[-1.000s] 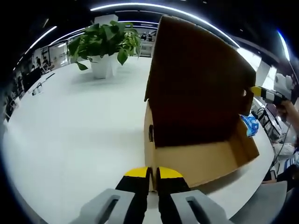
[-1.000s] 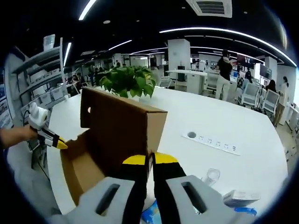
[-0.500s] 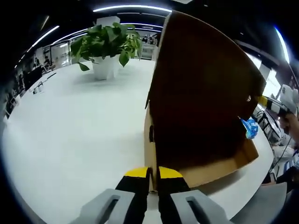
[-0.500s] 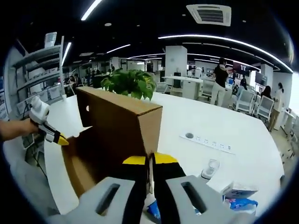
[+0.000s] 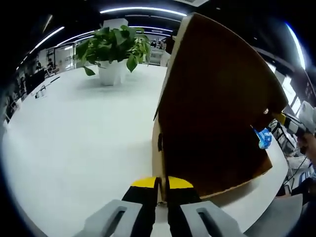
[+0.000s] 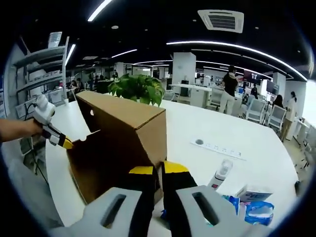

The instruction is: Operate the shoe box by opening the lid, removing the specified soft item, and placing it in the target area until the item is outside and the box remains undamaged.

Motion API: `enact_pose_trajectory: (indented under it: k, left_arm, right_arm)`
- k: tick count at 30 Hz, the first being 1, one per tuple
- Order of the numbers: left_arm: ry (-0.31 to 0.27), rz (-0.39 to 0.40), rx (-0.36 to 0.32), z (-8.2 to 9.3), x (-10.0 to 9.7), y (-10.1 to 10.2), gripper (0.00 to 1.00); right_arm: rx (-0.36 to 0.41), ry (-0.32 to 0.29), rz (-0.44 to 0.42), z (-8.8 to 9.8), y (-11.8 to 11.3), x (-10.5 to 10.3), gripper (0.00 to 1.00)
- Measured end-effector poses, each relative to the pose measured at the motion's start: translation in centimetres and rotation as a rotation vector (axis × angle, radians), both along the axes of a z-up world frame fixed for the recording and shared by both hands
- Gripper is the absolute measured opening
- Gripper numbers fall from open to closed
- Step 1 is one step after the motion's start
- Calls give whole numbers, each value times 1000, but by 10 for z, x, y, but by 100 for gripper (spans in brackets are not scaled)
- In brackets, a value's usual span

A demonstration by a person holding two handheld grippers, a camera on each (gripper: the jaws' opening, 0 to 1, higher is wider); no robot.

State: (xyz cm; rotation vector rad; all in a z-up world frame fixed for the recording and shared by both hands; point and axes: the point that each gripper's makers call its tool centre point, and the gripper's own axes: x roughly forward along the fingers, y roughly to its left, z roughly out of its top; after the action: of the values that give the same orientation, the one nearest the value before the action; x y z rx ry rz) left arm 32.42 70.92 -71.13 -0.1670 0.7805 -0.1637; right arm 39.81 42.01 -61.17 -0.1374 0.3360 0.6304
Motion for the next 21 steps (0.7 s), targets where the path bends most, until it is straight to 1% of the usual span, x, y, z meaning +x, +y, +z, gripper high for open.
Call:
enact_pose_trajectory:
  k: [7, 13, 16, 20, 21]
  left_arm:
    - [-23, -15, -21, 1, -4, -1, 7]
    - [-43, -36, -4, 2, -4, -4, 8]
    - [-66, -59, 20, 3, -4, -5, 8]
    - [-79, -71, 30, 3, -4, -6, 9]
    - [-81, -77, 33, 3, -5, -6, 11]
  right_arm:
    - [30, -3, -34, -7, 0, -11, 3]
    - [45, 16, -59, -17, -1, -21, 4]
    - [51, 25, -70, -22, -2, -27, 5]
    - [46, 23, -73, -26, -1, -32, 5]
    - [45, 23, -72, -27, -1, -33, 5]
